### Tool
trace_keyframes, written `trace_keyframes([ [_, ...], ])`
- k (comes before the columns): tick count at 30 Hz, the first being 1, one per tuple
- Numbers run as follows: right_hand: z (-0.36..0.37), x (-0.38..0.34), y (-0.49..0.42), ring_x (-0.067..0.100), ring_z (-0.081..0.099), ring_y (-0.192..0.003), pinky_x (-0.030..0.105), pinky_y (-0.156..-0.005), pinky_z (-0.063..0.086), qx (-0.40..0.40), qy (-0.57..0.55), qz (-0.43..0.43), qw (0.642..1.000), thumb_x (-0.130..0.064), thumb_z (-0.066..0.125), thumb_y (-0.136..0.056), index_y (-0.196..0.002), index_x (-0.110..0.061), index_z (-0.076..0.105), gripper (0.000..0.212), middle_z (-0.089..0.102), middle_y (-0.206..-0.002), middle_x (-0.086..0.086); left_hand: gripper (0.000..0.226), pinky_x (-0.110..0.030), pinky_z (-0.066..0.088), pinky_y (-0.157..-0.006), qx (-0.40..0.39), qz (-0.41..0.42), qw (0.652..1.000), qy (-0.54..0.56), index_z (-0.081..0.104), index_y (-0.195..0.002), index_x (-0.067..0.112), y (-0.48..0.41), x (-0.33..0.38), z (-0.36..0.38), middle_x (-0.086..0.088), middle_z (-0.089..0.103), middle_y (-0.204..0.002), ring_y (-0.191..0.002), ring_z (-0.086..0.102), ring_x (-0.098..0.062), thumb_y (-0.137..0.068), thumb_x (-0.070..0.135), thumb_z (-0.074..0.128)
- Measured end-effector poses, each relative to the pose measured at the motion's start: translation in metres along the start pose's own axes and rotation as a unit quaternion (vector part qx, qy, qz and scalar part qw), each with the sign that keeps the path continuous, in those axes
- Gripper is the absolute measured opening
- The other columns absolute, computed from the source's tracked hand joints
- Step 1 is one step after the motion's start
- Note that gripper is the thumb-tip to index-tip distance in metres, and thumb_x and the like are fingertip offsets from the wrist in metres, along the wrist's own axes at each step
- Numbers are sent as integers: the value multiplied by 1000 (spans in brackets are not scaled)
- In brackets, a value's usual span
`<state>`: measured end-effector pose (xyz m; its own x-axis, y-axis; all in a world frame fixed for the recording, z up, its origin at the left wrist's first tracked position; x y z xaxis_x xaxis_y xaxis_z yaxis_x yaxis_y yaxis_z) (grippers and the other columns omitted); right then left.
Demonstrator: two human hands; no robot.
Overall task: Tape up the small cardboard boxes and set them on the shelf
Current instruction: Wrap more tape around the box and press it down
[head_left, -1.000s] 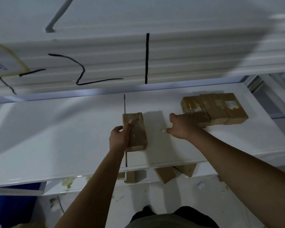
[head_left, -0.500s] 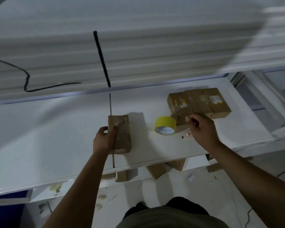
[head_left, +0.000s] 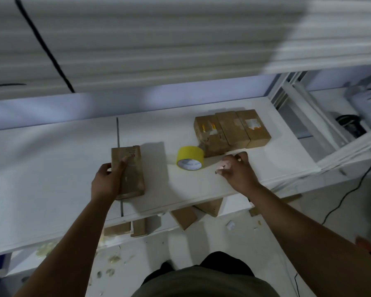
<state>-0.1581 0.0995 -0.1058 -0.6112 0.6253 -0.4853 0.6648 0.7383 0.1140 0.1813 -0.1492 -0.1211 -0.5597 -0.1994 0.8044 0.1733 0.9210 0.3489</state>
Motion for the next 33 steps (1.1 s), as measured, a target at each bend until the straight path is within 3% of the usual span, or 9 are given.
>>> trace_keyframes([
  [7, -4, -32, 12, 36, 66, -97, 38, -79, 53, -112, -13, 35, 993, -44, 46, -107, -120, -22, 51, 26, 72, -105, 13, 88, -53, 59, -98, -1, 12, 1000, -8, 62, -138, 20, -4, -4, 0, -9, 71, -113, -102, 69, -36, -81, 87, 58],
  [10, 2, -70, 29, 19, 61, -75, 29, -63, 43, -145, -118, 12, 982, -31, 46, -108, -115, -29, 52, 9, 68, -82, -1, 87, -55, 59, -98, -2, 12, 1000, -3, 62, -135, 22, -4, -5, 0, -9, 72, -113, -103, 70, -36, -79, 88, 58],
  [15, 15, -140, 33, 10, 62, -71, 29, -64, 41, -133, -151, -55, 978, -31, 48, -107, -111, -20, 56, 14, 75, -86, 6, 99, -44, 57, -94, 4, 14, 1000, 1, 64, -133, 22, 1, 0, -4, -4, 71, -112, -100, 68, -31, -65, 92, 51],
  [18, 33, -183, 25, -1, 58, -52, 25, -55, 43, -137, -193, -70, 969, -32, 51, -105, -105, -21, 58, 13, 76, -81, 1, 84, -37, 53, -84, 8, 18, 1000, -1, 66, -130, 24, 0, -1, -3, -1, 72, -110, -96, 68, -27, -77, 89, 57],
  [21, 59, -218, 11, 26, 66, -76, 41, -65, 52, -135, -135, -69, 979, -30, 50, -104, -103, -10, 57, 22, 74, -92, 16, 81, -35, 53, -81, 10, 17, 1000, -7, 66, -128, 27, -1, -3, -3, 0, 73, -110, -95, 69, -24, -79, 90, 56],
  [23, 77, -229, 1, 42, 64, -97, 39, -69, 43, -144, -82, -54, 985, -28, 47, -106, -108, -3, 56, 26, 69, -106, 28, 84, -36, 57, -84, 8, 13, 1000, 0, 66, -128, 29, 1, -4, -3, 1, 74, -110, -97, 71, -24, -76, 93, 54],
  [27, 98, -224, 1, 43, 65, -107, 37, -69, 38, -166, -12, -32, 986, -11, 46, -101, -111, 6, 59, 24, 63, -110, 29, 76, -37, 59, -87, 13, 16, 1000, 7, 67, -128, 26, -1, -5, -3, 1, 75, -112, -99, 71, -23, -83, 87, 58],
  [30, 109, -205, 21, 44, 64, -114, 41, -84, 48, -198, 49, -39, 978, -19, 48, -97, -109, -3, 61, 24, 65, -111, 23, 76, -34, 55, -80, 20, 11, 999, 24, 67, -127, 25, -1, -4, -4, 1, 74, -108, -98, 71, -23, -83, 87, 58],
  [33, 112, -186, 36, 47, 64, -111, 41, -77, 42, -177, 86, -71, 978, -29, 45, -101, -111, -10, 58, 24, 68, -119, 24, 80, -37, 56, -83, 21, -3, 998, 54, 70, -127, 24, -1, -5, -7, 1, 75, -108, -99, 71, -23, -79, 87, 58],
])
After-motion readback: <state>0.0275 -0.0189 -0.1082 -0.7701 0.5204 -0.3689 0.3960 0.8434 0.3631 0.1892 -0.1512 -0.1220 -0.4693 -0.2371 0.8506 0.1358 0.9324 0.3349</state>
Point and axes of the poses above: each hand's wrist, its own y-axis away from the middle knuckle, its own z-axis out of the palm, x = y × z, the point moved 4 cm from there along -y, towards the middle knuckle
